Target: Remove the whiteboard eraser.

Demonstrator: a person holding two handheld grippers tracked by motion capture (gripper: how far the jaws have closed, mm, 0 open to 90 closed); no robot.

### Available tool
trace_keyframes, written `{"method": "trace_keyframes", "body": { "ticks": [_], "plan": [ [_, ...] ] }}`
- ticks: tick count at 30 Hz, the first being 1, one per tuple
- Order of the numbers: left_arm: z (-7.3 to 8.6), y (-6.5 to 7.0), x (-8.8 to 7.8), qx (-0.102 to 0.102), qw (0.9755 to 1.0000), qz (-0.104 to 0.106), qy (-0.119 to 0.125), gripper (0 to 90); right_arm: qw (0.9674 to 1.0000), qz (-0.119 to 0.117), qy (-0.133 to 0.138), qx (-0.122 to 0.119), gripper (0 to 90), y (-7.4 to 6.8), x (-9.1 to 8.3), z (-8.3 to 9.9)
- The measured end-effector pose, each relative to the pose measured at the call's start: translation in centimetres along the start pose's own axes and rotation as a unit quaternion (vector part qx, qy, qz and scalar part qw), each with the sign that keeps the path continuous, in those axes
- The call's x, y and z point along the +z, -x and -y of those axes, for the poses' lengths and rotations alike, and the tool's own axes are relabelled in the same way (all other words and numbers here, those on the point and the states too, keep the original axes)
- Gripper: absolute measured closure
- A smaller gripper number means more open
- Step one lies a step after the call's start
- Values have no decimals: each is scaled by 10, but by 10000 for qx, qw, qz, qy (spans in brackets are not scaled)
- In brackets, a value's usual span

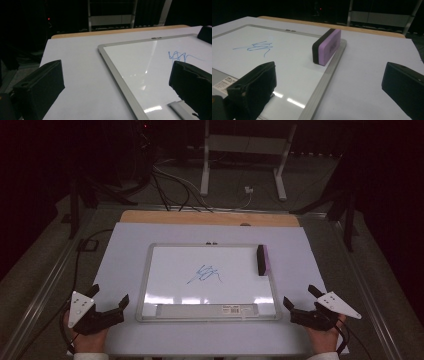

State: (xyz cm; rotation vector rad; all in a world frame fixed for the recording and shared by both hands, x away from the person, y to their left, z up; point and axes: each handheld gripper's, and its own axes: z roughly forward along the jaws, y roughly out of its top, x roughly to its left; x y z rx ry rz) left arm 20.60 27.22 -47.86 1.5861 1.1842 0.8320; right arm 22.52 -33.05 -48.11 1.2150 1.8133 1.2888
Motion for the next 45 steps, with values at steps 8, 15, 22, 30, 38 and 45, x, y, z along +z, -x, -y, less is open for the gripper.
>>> {"method": "trace_keyframes", "body": {
  "ticks": [8, 15, 22, 30, 38, 45],
  "plan": [
    [1, -2, 3, 5, 9998, -125, -125, 6, 10000, 53, -7, -23, 0, 1, 0, -1],
    [3, 0, 4, 24, 9997, -218, -140, 5, 9999, 83, 37, 126, 0, 4, -4, -10],
    [5, -1, 4, 11, 9993, -336, -133, 5, 9996, -16, 139, 224, 0, 6, -8, -35],
    [8, -1, 6, 24, 9992, -356, -193, 5, 9994, -22, 186, 284, 0, 14, -6, -62],
    [9, -1, 7, 60, 9990, -372, -230, 6, 9998, -56, 109, 167, 0, 13, 7, -85],
    [10, -1, 8, 71, 9990, -363, -266, 6, 9997, -146, 132, 117, 0, 14, 24, -96]
  ]
}}
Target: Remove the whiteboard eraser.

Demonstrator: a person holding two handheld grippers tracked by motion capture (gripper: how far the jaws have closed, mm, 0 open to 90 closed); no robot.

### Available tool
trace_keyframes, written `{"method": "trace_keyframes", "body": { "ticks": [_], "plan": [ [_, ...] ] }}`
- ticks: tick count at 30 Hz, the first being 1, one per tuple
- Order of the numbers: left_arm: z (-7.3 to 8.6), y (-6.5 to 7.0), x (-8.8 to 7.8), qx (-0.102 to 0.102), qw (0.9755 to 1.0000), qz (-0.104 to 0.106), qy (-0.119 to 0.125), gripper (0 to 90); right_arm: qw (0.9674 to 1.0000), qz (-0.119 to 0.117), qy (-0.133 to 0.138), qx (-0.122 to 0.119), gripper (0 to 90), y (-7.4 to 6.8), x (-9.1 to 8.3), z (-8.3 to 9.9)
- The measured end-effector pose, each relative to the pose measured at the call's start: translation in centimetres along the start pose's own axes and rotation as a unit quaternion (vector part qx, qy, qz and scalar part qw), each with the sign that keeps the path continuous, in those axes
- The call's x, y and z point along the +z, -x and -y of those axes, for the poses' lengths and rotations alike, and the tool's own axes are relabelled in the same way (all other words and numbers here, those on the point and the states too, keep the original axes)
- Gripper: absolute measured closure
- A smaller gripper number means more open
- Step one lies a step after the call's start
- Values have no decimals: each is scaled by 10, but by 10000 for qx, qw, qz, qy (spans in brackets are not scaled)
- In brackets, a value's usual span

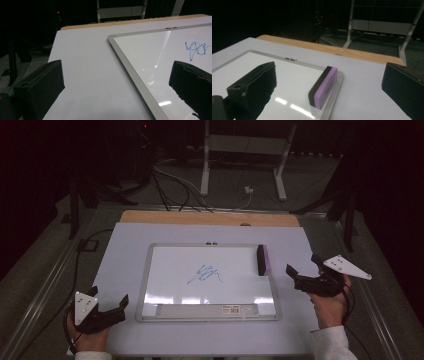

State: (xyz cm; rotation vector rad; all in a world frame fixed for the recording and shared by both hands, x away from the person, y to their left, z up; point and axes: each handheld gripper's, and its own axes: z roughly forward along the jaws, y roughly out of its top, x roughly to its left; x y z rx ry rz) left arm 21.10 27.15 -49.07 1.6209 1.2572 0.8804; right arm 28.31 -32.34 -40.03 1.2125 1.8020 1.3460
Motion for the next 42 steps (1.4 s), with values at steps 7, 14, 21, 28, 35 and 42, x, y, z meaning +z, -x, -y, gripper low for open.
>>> {"method": "trace_keyframes", "body": {
  "ticks": [7, 14, 21, 28, 35, 42],
  "plan": [
    [1, 0, 1, 0, 10000, 1, -9, 5, 9999, 9, -77, 84, 0, 3, 19, -5],
    [1, 0, 2, 28, 10000, -6, -65, 5, 9997, -49, -243, -23, 2, 1, 42, -10],
    [1, 0, 2, 13, 10000, -8, -51, 6, 9990, -75, -433, -88, 2, 0, 64, -11],
    [1, 1, 3, 58, 10000, 12, -80, 5, 9977, -29, -683, -13, 2, 3, 81, -7],
    [1, 1, 3, 54, 10000, 4, -78, 6, 9934, -26, -1127, 190, 30, 10, 98, 2],
    [1, 1, 3, 58, 9999, 13, -82, 6, 9887, -64, -1437, 411, 78, 16, 110, 8]
  ]
}}
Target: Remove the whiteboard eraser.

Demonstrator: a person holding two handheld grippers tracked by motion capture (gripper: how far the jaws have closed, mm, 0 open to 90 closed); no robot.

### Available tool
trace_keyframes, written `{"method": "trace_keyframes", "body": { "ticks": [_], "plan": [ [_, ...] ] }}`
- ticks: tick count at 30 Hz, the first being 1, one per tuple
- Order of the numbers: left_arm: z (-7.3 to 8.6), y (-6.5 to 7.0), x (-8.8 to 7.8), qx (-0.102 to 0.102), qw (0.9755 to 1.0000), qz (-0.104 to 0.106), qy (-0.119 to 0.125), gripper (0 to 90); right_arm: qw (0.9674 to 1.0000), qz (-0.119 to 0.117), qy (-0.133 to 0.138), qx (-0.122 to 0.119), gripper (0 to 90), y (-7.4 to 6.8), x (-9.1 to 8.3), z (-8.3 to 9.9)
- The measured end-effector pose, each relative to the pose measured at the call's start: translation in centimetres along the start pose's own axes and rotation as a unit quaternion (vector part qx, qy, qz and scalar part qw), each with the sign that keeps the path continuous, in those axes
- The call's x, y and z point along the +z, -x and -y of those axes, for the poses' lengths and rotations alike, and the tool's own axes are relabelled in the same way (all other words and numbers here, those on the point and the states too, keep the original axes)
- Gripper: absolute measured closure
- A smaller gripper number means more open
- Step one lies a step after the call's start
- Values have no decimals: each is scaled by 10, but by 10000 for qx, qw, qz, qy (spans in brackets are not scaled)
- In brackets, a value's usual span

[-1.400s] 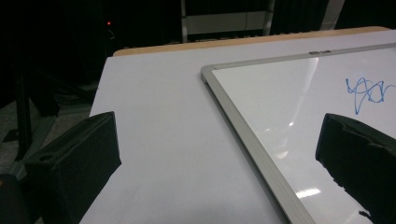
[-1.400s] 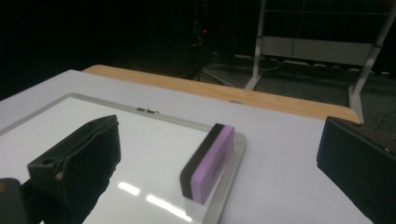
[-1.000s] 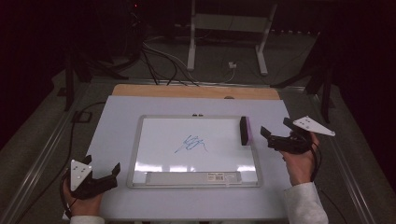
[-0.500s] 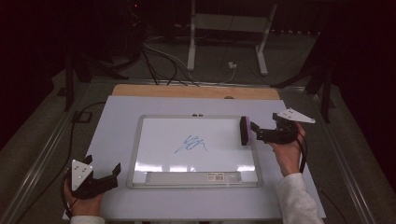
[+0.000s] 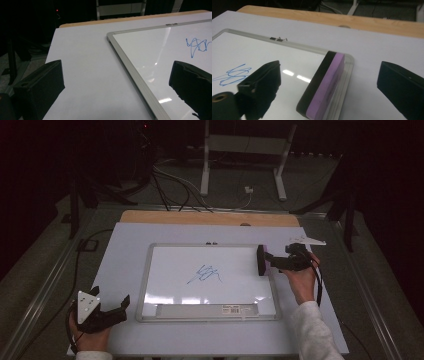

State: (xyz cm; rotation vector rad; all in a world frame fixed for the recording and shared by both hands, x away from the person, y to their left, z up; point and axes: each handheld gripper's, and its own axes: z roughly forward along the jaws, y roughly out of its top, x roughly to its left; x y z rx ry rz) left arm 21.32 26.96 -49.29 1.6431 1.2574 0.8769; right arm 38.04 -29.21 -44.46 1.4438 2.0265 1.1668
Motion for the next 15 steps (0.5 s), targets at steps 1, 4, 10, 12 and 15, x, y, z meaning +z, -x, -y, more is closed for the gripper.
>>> {"method": "trace_keyframes", "body": {
  "ticks": [1, 4, 10, 12, 15],
  "plan": [
    [0, 0, 0, 0, 10000, 4, -1, 6, 10000, -25, -51, 62, 105, 1, 1, 0],
    [0, 0, 0, 15, 10000, 1, -16, 6, 9995, -165, -163, 212, 164, 4, 6, 2],
    [0, 0, 0, 1, 10000, -9, -5, 6, 9985, -121, -309, 441, 356, 7, 13, 7],
    [0, 0, 0, 3, 10000, -10, -4, 6, 9980, -229, -366, 468, 413, 7, 16, 8],
    [0, 0, 0, 4, 10000, -10, -3, 6, 9975, -207, -464, 497, 522, 7, 19, 10]
  ]
}}
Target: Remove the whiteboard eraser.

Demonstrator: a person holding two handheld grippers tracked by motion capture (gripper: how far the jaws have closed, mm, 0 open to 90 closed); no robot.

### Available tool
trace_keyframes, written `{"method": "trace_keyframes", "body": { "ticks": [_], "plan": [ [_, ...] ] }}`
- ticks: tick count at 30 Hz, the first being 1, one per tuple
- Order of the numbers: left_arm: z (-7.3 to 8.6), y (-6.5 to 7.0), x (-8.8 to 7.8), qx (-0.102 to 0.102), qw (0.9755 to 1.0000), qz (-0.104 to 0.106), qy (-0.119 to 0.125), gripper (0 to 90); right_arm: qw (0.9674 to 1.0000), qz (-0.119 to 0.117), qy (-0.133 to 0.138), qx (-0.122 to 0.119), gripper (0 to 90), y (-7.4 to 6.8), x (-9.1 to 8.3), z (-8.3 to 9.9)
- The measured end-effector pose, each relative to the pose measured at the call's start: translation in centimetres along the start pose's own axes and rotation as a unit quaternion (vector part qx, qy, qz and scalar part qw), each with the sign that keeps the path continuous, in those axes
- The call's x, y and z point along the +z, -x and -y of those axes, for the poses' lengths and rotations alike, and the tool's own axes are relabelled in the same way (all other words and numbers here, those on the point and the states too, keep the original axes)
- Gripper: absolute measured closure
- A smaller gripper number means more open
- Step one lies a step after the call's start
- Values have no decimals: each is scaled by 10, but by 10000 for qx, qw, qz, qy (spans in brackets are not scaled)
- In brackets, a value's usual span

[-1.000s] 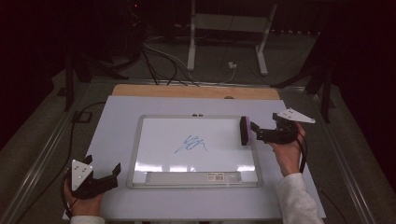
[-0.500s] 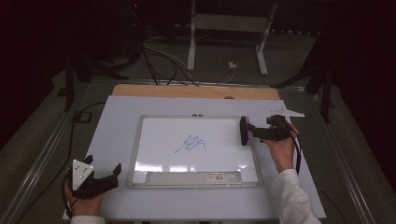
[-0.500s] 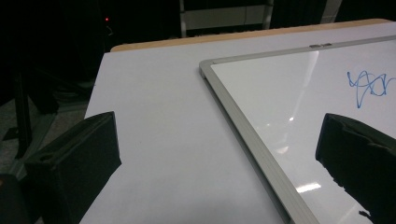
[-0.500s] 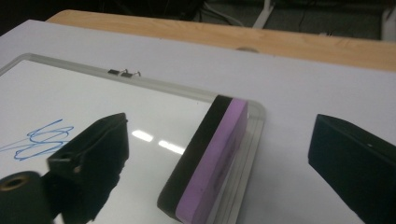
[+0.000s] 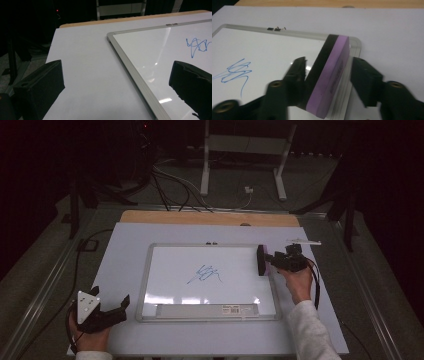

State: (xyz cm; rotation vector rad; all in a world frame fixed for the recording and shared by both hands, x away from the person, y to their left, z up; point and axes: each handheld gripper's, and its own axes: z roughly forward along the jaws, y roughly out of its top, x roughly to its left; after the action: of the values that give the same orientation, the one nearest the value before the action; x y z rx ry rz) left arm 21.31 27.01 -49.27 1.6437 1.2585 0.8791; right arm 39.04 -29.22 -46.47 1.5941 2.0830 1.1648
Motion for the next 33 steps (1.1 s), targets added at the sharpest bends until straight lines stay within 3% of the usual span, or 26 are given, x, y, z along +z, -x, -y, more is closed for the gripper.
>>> {"method": "trace_keyframes", "body": {
  "ticks": [2, 7, 8, 13, 15, 19, 24, 27, 33],
  "plan": [
    [0, 0, 0, -3, 10000, 1, -1, 6, 9999, -4, -123, -1, 591, 0, 4, 3],
    [0, 0, 0, 13, 10000, 1, -15, 6, 9996, -68, -214, 152, 616, 3, 10, 8],
    [0, 0, 0, 10, 10000, 2, -16, 6, 9990, -106, -241, 354, 592, 4, 12, 9],
    [0, 1, 0, 29, 10000, 7, -17, 6, 9985, -31, -296, 449, 500, 5, 13, 8],
    [0, 1, 0, 29, 10000, 7, -15, 6, 9973, -124, -341, 639, 417, 7, 16, 9],
    [0, 1, 1, 22, 10000, 1, -21, 6, 9955, -316, -380, 814, 381, 4, 25, 10],
    [0, 1, 0, 30, 10000, 5, -13, 6, 9947, -403, -463, 821, 379, -3, 33, 11],
    [0, 0, 0, 36, 10000, 4, -30, 6, 9948, -301, -633, 733, 400, -5, 39, 13],
    [0, 1, 0, 34, 10000, -1, -24, 6, 9957, -240, -542, 716, 409, -7, 38, 15]
  ]
}}
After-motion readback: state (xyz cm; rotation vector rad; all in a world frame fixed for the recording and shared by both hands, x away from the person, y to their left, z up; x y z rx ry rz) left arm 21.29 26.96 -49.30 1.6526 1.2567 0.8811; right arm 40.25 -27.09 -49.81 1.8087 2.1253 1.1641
